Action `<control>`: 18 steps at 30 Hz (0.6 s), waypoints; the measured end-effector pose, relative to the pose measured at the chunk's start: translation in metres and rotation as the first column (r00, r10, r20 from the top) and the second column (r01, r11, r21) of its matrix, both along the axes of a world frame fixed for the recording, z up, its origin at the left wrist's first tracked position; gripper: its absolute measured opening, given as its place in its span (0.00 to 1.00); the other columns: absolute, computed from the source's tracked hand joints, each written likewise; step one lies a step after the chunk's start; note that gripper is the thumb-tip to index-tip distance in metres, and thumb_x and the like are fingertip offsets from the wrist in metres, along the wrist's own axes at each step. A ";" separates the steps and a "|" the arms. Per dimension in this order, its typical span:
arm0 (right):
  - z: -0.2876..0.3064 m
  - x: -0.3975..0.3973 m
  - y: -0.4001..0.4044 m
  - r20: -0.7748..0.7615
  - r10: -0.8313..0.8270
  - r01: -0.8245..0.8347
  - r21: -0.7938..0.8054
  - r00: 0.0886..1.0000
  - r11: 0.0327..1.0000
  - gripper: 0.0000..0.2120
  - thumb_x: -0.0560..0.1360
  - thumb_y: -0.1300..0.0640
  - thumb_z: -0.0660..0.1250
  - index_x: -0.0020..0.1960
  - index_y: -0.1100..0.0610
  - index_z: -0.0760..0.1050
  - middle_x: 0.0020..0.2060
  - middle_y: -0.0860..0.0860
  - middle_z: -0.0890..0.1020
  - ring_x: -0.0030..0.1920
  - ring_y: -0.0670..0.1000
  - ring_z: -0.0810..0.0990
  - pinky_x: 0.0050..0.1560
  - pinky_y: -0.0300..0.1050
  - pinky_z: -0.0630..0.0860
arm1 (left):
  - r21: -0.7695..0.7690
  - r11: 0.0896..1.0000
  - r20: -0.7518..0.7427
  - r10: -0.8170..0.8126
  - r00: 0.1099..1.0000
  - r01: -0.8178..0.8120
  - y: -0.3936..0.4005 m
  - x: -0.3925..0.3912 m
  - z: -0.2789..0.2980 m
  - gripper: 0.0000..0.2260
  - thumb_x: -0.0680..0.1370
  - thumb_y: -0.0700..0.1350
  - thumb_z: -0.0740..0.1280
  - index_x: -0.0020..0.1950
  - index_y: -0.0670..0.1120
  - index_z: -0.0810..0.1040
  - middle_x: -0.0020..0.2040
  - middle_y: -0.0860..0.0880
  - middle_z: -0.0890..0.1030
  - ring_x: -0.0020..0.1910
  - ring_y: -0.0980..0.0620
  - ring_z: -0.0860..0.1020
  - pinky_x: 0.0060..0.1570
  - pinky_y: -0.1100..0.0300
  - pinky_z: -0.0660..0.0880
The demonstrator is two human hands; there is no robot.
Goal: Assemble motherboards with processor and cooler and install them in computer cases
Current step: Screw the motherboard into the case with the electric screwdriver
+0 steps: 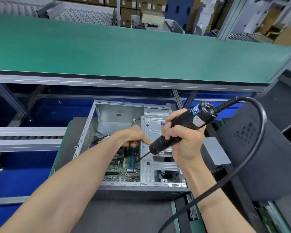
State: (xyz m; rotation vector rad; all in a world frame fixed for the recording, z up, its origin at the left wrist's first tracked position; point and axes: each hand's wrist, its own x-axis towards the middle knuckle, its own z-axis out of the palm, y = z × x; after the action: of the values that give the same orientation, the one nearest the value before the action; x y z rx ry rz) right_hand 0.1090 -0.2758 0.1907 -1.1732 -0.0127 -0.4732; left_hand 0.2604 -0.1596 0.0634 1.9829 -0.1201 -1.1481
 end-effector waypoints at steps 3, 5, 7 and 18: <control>-0.001 0.005 0.010 0.008 0.016 -0.016 -0.001 1.000 1.000 0.11 0.56 0.74 0.60 0.35 0.64 0.76 0.25 0.58 0.72 0.24 0.55 0.68 0.31 0.46 0.68 | 0.084 0.992 0.368 0.062 0.928 -0.099 0.016 0.006 0.021 0.24 0.61 0.62 0.78 0.34 0.43 0.75 0.21 0.55 0.69 0.19 0.55 0.65 0.22 0.67 0.62; 0.000 0.009 0.017 0.028 0.033 -0.033 0.000 0.999 0.999 0.12 0.56 0.74 0.60 0.34 0.63 0.76 0.25 0.58 0.73 0.24 0.55 0.68 0.30 0.46 0.68 | 0.053 0.964 0.673 0.158 0.722 -0.260 0.045 0.015 0.032 0.18 0.70 0.59 0.75 0.38 0.44 0.84 0.28 0.55 0.80 0.24 0.61 0.74 0.24 0.68 0.66; 0.000 0.014 0.025 0.050 0.059 -0.059 -0.002 0.997 0.998 0.12 0.56 0.74 0.61 0.35 0.63 0.76 0.25 0.58 0.73 0.24 0.54 0.68 0.29 0.45 0.68 | 0.072 0.894 0.869 0.161 0.468 -0.442 0.085 0.018 0.041 0.10 0.74 0.52 0.71 0.48 0.48 0.85 0.43 0.50 0.85 0.43 0.52 0.80 0.37 0.63 0.69; -0.007 0.026 0.050 0.050 0.101 -0.097 -0.068 0.994 0.993 0.09 0.55 0.68 0.66 0.35 0.60 0.78 0.27 0.58 0.76 0.26 0.54 0.70 0.31 0.43 0.68 | 0.365 0.762 0.763 0.084 0.640 -0.535 0.157 -0.005 0.004 0.03 0.67 0.36 0.67 0.36 0.40 0.73 0.35 0.44 0.77 0.34 0.42 0.78 0.35 0.54 0.78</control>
State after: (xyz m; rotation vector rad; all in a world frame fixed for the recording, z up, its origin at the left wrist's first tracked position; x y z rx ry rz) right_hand 0.1355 -0.2262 0.1840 -1.2178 -0.1331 -0.4190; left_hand 0.2557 -0.0025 0.0674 2.7609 0.2200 -0.0797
